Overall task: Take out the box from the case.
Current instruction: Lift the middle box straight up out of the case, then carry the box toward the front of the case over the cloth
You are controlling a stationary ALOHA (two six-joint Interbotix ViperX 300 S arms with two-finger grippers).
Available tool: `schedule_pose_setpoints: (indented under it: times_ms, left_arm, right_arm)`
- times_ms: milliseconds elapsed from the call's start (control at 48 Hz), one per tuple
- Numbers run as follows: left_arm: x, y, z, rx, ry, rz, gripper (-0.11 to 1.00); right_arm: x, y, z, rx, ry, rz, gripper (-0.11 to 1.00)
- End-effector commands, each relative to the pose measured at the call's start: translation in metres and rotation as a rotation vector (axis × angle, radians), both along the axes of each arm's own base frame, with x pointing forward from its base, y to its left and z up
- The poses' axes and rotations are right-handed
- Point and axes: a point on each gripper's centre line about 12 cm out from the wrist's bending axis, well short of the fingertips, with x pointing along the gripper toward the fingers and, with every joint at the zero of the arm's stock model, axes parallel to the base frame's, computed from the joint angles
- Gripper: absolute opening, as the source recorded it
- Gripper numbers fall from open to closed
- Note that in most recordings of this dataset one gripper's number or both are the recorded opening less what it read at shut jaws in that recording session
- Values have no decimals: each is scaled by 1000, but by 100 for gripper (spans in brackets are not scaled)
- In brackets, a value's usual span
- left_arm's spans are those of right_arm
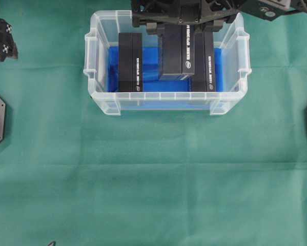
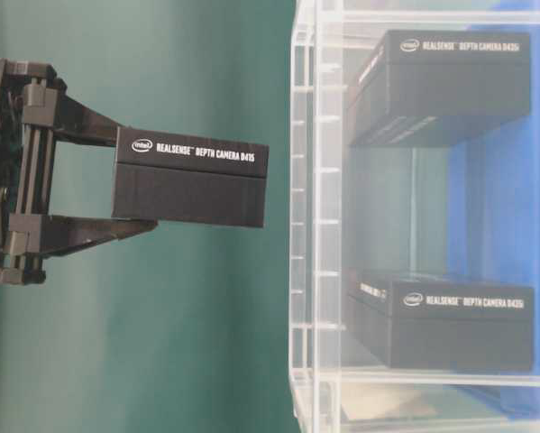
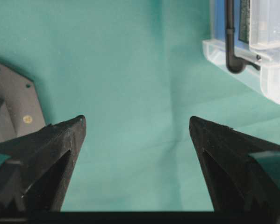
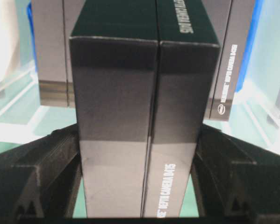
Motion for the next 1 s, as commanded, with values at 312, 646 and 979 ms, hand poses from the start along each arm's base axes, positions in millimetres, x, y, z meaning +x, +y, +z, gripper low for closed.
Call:
schedule_pose_setpoints:
  times_ms: [312, 646, 979]
  left_arm:
    - [1, 1, 9, 9, -26, 3, 93]
    - [1, 1, 9, 10, -27, 3, 93]
    - [1, 1, 9, 9, -26, 5, 93]
  right_arm:
    - [-11, 14, 32, -21, -77, 20, 66]
    - [-6, 50, 29, -4, -55, 43, 66]
    - [1, 105, 26, 10, -57, 59, 66]
